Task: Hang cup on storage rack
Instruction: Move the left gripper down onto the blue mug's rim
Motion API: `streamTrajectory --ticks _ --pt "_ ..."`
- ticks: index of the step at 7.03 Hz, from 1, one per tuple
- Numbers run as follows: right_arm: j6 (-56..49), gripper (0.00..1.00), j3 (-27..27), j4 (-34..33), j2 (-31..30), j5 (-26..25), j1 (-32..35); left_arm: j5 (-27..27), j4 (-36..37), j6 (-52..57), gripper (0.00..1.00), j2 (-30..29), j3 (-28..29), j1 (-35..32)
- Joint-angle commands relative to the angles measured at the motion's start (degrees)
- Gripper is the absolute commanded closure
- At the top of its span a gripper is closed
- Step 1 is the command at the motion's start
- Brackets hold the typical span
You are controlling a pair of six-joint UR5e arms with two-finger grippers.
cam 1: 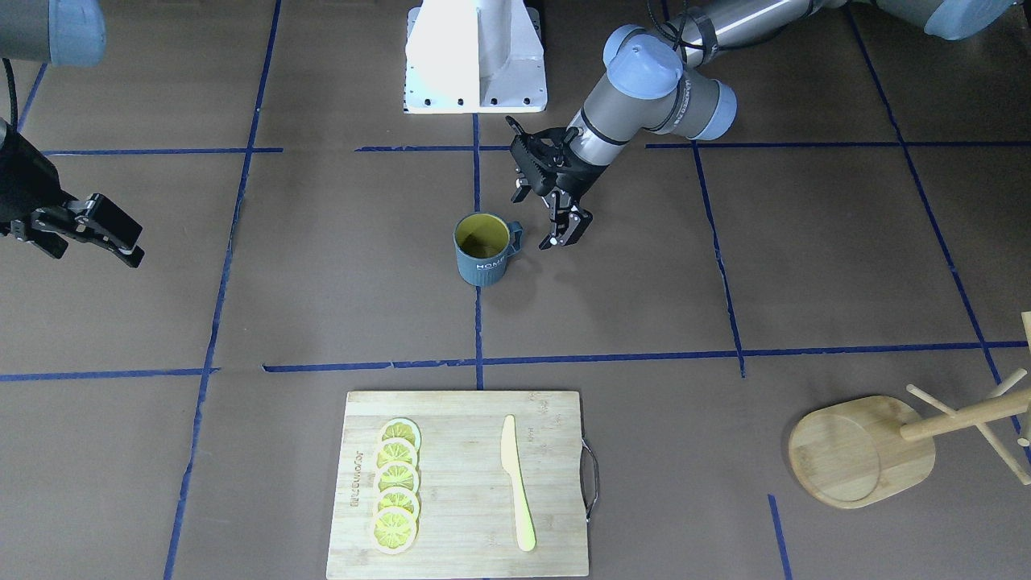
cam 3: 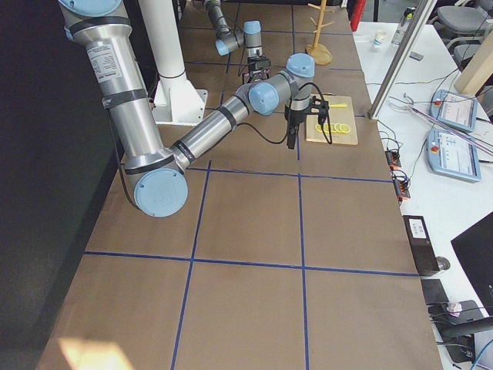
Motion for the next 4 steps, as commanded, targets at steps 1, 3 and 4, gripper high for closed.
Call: streamTrajectory --ticks 1,3,4 --pt "0.09 0.00 -0.05 0.04 0.04 0.04 0.12 0.30 -2.70 -0.17 0.00 -0.84 1.81 0.26" --pt "0.18 0.00 0.03 -0.05 0.04 0.04 0.12 0.30 -3.32 -0.34 0.03 -2.77 3.04 0.26" --pt "0.18 0.00 0.03 -0.05 0.04 -0.05 0.21 0.30 -4.02 -0.26 0.05 -2.69 3.04 0.26"
